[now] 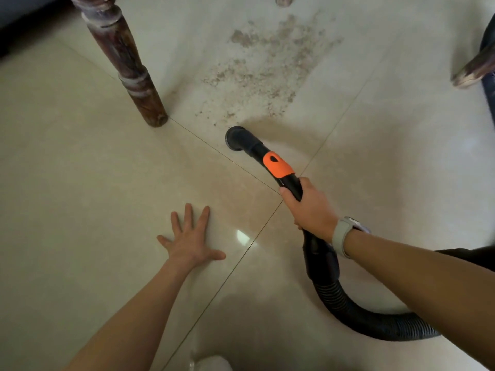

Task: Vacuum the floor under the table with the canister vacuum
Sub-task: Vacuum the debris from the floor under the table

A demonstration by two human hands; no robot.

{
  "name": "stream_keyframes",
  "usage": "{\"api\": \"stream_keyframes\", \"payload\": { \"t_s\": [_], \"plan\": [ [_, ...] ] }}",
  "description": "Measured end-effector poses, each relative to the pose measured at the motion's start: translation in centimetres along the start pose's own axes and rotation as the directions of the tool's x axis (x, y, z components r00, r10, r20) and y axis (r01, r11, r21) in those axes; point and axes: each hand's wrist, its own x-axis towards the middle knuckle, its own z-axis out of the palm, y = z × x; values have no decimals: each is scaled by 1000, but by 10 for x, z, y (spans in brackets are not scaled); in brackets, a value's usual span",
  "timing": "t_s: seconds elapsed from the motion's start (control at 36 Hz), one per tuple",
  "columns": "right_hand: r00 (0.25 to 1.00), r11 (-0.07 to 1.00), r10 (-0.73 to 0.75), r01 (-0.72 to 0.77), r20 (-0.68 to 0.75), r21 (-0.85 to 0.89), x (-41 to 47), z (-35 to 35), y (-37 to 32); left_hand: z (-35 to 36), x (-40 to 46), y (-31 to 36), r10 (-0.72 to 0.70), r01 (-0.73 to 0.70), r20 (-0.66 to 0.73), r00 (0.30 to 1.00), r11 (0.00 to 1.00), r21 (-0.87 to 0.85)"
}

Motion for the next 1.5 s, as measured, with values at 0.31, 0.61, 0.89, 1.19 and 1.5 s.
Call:
{"api": "stream_keyframes", "payload": {
  "t_s": [0.31, 0.61, 0.89, 1.19, 1.5],
  "plan": [
    [1000, 989, 14, -17, 21, 147, 5, -9, 9, 2, 0, 0, 1, -1, -1, 1000, 1000, 17],
    [986, 969, -6, -36, 168, 246, 3, 1, 1, 3, -1, -2, 13, -13, -2, 1000, 1000, 2],
    [980, 990, -138, 138, 140, 9, 1, 37, -21, 5, -3, -4, 15, -14, -25, 1000, 999, 39],
    [912, 783, -400, 391, 91, -484, 38, 97, -80, 1, 0, -38, -26, 24, -94, 995, 999, -21],
    [905, 755, -417, 399, 88, -520, 45, 121, -106, 2, 2, -34, -37, 36, -99, 994, 999, -14]
  ]
}}
